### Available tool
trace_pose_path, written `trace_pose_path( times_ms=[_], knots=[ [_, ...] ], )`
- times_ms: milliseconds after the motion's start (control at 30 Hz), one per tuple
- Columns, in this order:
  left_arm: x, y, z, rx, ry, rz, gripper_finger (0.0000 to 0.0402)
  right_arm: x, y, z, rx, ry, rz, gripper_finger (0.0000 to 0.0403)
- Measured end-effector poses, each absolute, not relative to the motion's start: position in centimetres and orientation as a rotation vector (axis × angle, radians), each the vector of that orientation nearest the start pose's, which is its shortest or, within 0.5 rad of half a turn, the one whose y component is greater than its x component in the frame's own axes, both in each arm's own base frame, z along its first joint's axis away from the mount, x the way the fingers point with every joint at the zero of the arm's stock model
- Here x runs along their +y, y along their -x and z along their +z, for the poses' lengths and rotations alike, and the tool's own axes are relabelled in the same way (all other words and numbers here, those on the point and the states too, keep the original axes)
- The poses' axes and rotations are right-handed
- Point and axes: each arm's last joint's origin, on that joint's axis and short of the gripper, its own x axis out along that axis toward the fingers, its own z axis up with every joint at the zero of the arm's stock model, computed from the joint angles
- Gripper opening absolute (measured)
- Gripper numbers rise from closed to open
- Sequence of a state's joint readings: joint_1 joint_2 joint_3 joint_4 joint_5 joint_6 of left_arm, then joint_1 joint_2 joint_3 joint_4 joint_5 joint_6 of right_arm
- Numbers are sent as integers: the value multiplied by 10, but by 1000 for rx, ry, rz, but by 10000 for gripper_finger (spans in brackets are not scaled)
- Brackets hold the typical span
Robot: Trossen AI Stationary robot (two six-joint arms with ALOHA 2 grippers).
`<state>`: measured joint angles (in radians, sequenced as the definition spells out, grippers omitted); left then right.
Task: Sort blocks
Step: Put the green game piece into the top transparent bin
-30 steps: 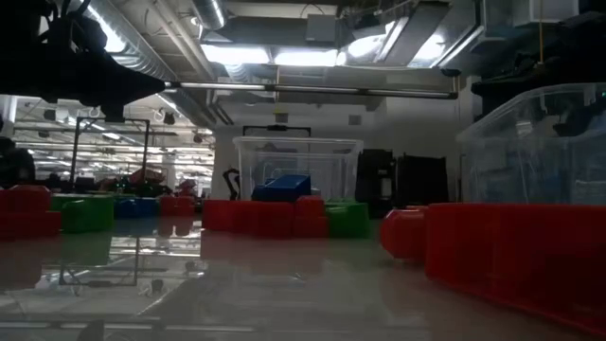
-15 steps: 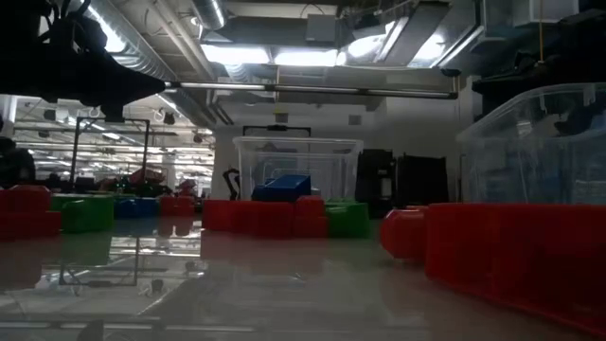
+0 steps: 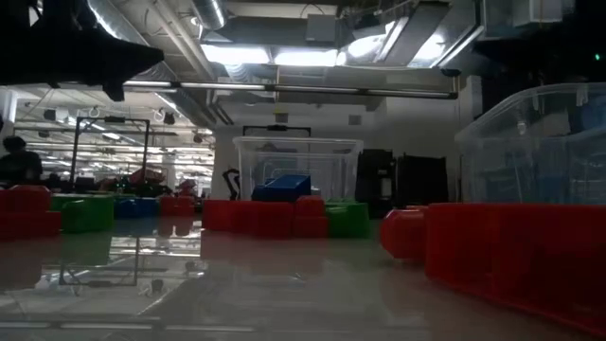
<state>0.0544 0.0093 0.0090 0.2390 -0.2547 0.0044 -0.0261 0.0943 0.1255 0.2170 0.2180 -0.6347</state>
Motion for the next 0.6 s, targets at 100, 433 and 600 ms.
trace_pose_path(
  times_ms=[100, 433, 600],
  knots=[
    [12, -93, 190, -251, 13, 309, 1, -10, -101, 238, -107, 632, -339, 21],
    [12, -89, 202, -369, -73, 328, 1, -18, -180, 310, 215, 791, -415, 21],
    [12, -90, 199, -340, -59, 326, 1, -33, -238, 328, 429, 835, -389, 21]
  ],
)
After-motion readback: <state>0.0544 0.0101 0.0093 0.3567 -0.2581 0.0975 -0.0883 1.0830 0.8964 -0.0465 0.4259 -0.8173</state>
